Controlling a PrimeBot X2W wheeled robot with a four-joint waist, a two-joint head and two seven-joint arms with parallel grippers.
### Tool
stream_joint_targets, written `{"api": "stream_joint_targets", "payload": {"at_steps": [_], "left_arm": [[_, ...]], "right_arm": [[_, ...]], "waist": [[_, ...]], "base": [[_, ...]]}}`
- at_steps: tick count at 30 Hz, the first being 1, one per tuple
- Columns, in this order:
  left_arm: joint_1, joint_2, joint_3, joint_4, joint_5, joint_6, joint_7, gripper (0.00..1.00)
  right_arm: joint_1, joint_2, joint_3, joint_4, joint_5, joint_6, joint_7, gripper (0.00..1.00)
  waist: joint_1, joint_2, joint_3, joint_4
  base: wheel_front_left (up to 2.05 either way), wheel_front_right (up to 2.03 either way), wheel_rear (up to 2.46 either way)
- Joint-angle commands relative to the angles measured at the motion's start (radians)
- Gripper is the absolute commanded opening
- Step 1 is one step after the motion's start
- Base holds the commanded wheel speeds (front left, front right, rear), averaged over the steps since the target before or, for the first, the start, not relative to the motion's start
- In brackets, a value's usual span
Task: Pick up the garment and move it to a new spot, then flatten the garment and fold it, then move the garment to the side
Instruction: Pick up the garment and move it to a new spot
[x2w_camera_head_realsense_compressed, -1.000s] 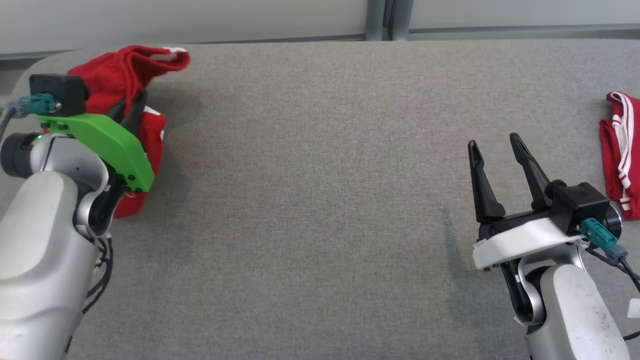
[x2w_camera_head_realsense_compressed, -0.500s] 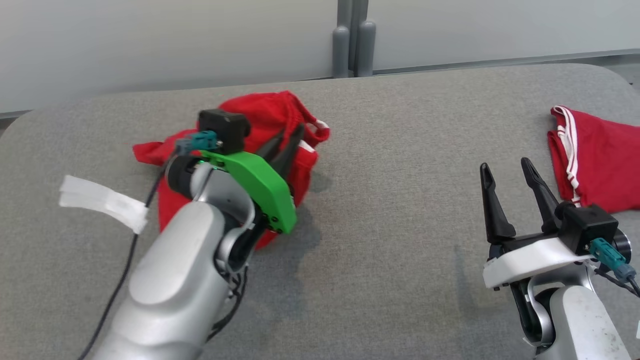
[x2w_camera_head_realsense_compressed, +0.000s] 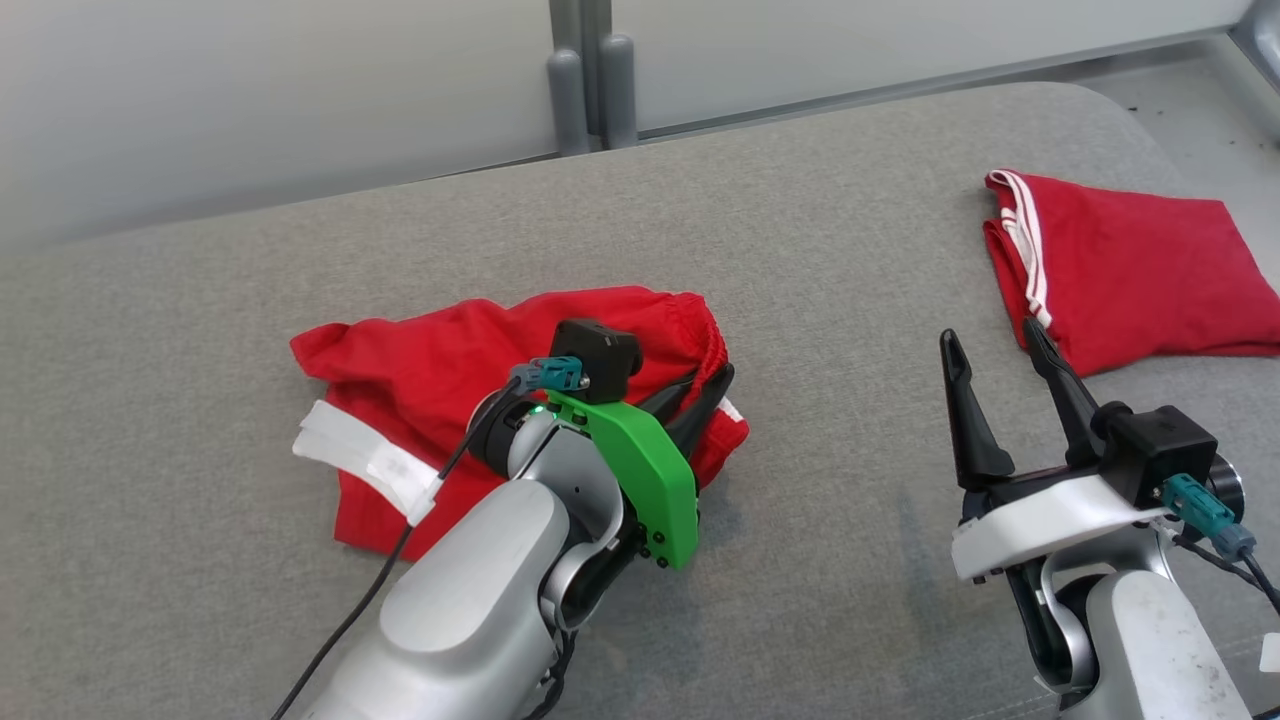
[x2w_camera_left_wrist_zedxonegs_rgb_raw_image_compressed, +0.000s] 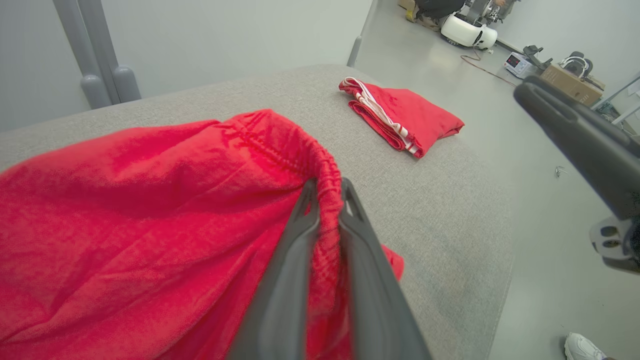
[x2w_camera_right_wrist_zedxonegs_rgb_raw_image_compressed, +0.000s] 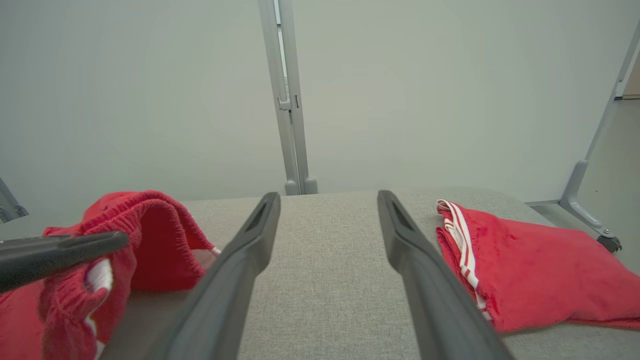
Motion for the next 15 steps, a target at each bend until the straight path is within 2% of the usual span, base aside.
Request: {"api": "stream_joint_targets", "payload": {"at_steps": [1,12,13,14,15], "left_arm": [[-0.019,0.0,-0.016,0.017,-0.018,0.007,-0.019,0.0],[-0.098,0.0,-0.164,0.175,-0.128,0.061,-0.138,0.0],[-0.107,0.0,-0.197,0.188,-0.147,0.069,-0.161,0.39],[-0.115,0.0,-0.211,0.196,-0.155,0.073,-0.177,0.84],[-0.119,0.001,-0.223,0.203,-0.167,0.078,-0.188,1.0]], "right_arm": [[-0.015,-0.003,0.006,0.004,0.006,0.0,-0.008,1.0],[-0.04,-0.003,0.039,0.035,0.017,0.0,-0.027,1.0],[-0.04,-0.002,0.044,0.038,0.017,0.0,-0.028,1.0],[-0.04,-0.003,0.045,0.041,0.017,0.0,-0.028,1.0],[-0.041,-0.003,0.045,0.042,0.017,0.0,-0.028,1.0]], "waist": [[0.0,0.0039,0.031,-0.053],[0.0,0.0039,0.071,-0.152],[0.0,0.0039,0.072,-0.159],[0.0,0.0039,0.072,-0.161],[0.0,0.0039,0.072,-0.161]], "base": [[0.0,0.0,0.0],[0.0,0.0,0.0],[0.0,0.0,0.0],[0.0,0.0,0.0],[0.0,0.0,0.0]]}}
